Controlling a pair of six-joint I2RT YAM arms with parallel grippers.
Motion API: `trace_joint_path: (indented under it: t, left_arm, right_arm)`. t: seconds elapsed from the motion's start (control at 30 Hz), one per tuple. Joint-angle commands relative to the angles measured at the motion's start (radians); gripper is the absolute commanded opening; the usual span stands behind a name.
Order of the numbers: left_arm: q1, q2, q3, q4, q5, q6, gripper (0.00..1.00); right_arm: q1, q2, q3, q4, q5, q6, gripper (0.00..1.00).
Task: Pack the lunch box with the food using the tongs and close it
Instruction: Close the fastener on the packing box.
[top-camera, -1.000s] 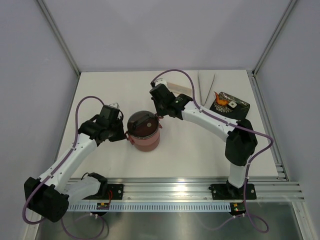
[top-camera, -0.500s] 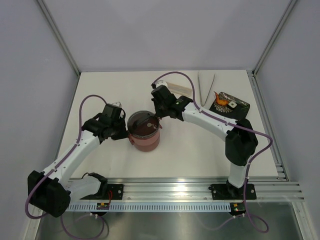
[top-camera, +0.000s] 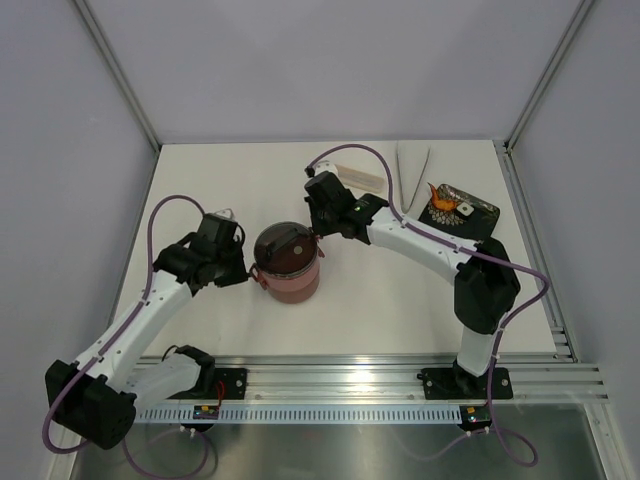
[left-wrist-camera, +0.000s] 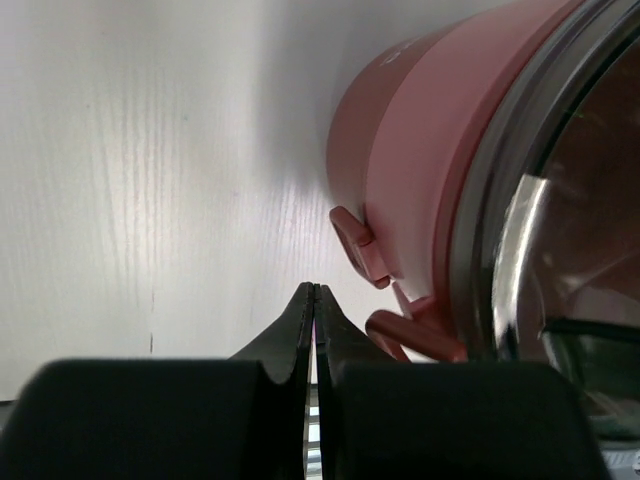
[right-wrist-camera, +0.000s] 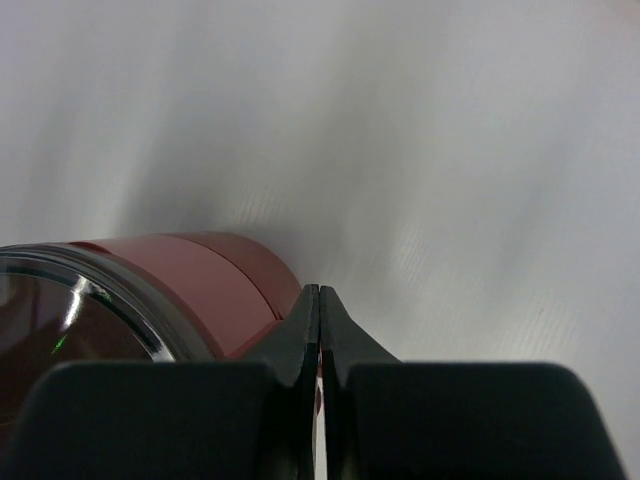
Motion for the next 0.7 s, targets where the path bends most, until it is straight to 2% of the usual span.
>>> trace_joint_path:
  t: [0.0,0.37,0.67]
  left_arm:
    - [-0.004,-0.034,0.021,-0.046,-0.075,-0.008,0.00]
    - [-0.004,-0.054,0.169,-0.120,-0.187,0.015,0.00]
    - [-0.005,0.035,0.249,0.046,-0.066,0.037,0.00]
  right_arm:
    - [0.005,-0.074,-0.006,0.009,-0.007,0.017,0.01]
    - [0.005,-0.170,0.005,-0.038,0.142,-0.009,0.04]
    - [0.057,-0.216,0.060,-0.069,0.039,-0.036,0.04]
